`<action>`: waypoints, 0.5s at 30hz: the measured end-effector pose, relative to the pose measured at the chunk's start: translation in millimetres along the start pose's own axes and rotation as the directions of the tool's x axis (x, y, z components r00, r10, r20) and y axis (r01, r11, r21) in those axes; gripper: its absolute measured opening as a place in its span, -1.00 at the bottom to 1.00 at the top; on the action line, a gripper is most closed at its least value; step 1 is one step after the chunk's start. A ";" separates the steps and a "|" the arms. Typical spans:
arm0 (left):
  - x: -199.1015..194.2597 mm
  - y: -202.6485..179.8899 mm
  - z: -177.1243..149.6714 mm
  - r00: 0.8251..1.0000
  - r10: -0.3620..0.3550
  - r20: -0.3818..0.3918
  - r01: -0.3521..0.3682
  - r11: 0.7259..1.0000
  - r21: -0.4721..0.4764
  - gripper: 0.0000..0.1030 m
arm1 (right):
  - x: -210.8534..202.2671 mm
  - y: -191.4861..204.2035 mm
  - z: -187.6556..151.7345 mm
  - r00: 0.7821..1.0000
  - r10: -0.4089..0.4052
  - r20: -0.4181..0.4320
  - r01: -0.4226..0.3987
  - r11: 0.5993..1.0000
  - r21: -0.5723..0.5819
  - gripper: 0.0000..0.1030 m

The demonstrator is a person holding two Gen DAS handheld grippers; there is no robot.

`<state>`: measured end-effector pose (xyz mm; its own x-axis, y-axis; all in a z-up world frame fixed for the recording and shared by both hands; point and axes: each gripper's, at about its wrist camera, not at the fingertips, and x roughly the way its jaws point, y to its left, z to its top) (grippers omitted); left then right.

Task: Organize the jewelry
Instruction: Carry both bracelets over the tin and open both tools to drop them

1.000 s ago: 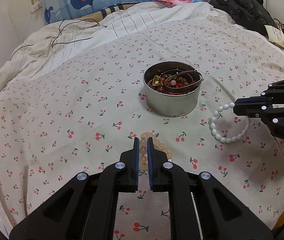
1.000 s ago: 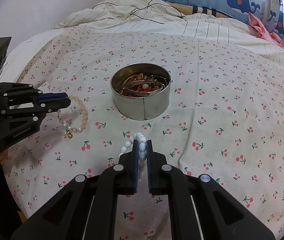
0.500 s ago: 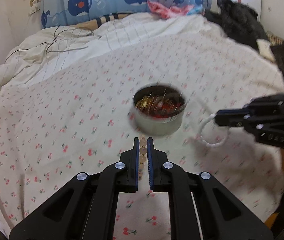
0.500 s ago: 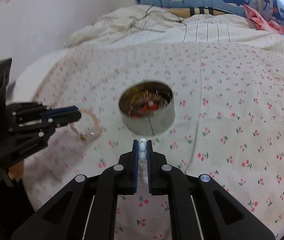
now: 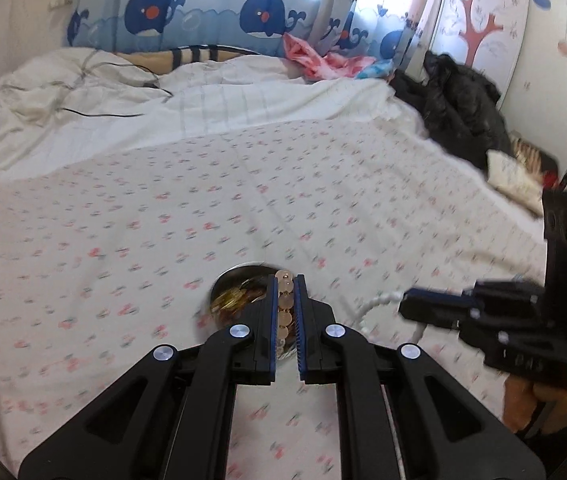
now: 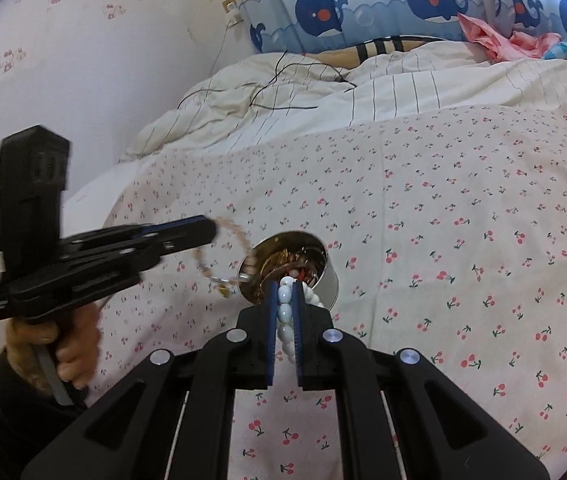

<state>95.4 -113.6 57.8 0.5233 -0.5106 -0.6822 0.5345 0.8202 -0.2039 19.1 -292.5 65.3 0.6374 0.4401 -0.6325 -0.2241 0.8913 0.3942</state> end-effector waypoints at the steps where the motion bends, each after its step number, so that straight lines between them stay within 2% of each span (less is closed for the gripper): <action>1: 6.4 1.7 1.1 1.000 -0.008 -0.005 0.008 1.000 -0.011 -0.86 | -0.5 -0.7 1.5 1.000 0.001 0.006 -0.001 1.000 0.005 -0.84; 3: 29.5 4.4 1.8 0.999 -0.003 -0.054 0.002 1.000 -0.022 -0.86 | -0.3 -2.4 3.2 1.000 0.003 0.012 -0.003 1.000 0.013 -0.84; 6: 63.8 14.0 -4.5 0.983 0.092 -0.160 -0.098 0.995 -0.030 -0.67 | 3.3 -4.8 6.6 1.000 0.018 0.016 -0.019 0.999 0.032 -0.84; 7: 68.9 19.0 -8.7 0.978 0.103 -0.181 -0.113 0.992 -0.046 -0.59 | 4.9 -5.2 8.0 1.000 0.025 0.018 -0.026 0.999 0.039 -0.84; 9: 65.5 26.2 -14.4 0.978 0.101 -0.183 -0.116 0.991 -0.072 -0.48 | 9.2 -4.8 13.0 0.999 0.048 0.026 -0.050 0.997 0.055 -0.84; 11: 52.8 30.2 -16.5 0.981 0.106 -0.160 -0.121 0.989 -0.082 -0.23 | 14.9 -3.2 19.8 0.997 0.075 0.033 -0.077 0.994 0.072 -0.84; 13: 34.6 39.3 -19.0 0.986 0.117 -0.122 -0.131 0.985 -0.114 -0.08 | 19.6 -0.9 25.7 0.993 0.110 0.042 -0.113 0.989 0.095 -0.84; 15: 21.3 48.8 -22.8 0.986 0.136 -0.101 -0.149 0.979 -0.142 -0.04 | 27.5 3.0 32.7 0.986 0.157 0.049 -0.162 0.979 0.121 -0.84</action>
<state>117.5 -78.6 17.3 0.5215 -0.3662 -0.7707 0.3508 0.9154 -0.1975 60.0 -281.4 70.8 0.6295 0.5689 -0.5292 -0.2338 0.7882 0.5693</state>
